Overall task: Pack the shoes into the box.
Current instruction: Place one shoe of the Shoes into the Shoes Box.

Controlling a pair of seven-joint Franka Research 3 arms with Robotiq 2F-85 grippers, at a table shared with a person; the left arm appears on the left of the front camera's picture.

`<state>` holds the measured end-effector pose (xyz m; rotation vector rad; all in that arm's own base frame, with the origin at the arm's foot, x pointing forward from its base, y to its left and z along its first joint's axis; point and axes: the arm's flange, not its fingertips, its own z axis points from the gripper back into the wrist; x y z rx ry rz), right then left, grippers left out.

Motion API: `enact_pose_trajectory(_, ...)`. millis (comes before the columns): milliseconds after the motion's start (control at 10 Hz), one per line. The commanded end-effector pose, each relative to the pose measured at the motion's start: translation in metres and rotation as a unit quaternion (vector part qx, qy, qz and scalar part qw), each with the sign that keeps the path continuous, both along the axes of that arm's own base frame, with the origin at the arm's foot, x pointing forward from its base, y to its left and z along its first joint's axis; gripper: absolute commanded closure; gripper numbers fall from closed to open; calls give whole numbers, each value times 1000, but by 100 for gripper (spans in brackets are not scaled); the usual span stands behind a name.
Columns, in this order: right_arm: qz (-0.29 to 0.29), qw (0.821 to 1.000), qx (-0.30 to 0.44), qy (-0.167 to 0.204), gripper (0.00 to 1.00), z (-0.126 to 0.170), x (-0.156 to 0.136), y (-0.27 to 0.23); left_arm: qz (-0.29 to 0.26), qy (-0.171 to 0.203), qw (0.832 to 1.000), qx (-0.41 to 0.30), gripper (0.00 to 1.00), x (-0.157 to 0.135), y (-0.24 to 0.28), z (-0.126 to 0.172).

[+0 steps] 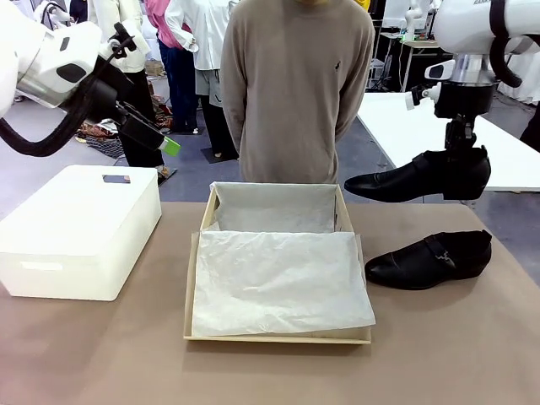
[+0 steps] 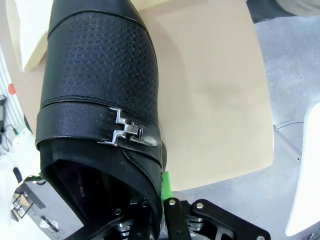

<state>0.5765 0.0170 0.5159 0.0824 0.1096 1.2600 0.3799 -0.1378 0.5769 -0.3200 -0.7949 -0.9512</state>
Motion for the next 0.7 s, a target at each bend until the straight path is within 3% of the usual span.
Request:
enact_pose_trajectory(0,-33,999,21,12,100,16,0,28,-8,1,1000,-6,0,1,2,0)
enact_pose_trajectory(600,-12,999,22,34,100,37,8,151,-8,1,1000,-6,0,1,2,0)
